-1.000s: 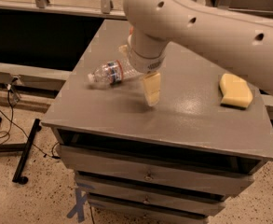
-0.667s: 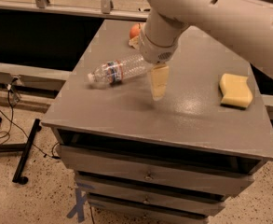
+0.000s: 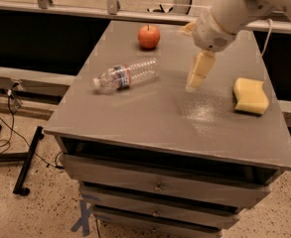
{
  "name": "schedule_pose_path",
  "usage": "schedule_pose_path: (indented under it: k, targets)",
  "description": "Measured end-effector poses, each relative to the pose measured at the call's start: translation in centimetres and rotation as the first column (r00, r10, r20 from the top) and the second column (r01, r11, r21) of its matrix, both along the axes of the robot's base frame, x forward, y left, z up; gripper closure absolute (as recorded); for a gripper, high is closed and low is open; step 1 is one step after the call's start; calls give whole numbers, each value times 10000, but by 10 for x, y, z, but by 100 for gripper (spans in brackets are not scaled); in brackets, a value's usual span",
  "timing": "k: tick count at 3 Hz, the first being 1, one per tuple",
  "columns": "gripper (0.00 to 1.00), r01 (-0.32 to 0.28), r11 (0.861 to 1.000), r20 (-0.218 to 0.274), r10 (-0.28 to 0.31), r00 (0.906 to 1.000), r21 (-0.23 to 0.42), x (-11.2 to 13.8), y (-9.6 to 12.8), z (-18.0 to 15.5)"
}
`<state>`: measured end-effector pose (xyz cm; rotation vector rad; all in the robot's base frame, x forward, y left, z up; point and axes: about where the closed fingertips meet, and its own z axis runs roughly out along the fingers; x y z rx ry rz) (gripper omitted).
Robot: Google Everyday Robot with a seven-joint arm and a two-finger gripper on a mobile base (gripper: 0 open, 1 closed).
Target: Knock water bottle over
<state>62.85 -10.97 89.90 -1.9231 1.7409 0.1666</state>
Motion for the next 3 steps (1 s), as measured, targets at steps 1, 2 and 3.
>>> schedule_pose_path:
  k: [1, 2, 3]
  targets:
    - [0, 842, 9735, -345, -786, 9963, 2128, 5, -29, 10]
    - [0, 1297, 8936, -464, -1216, 9915, 4296, 9, -43, 19]
    - [0, 1692, 7819, -768, -1543, 9850, 6000, 19, -44, 31]
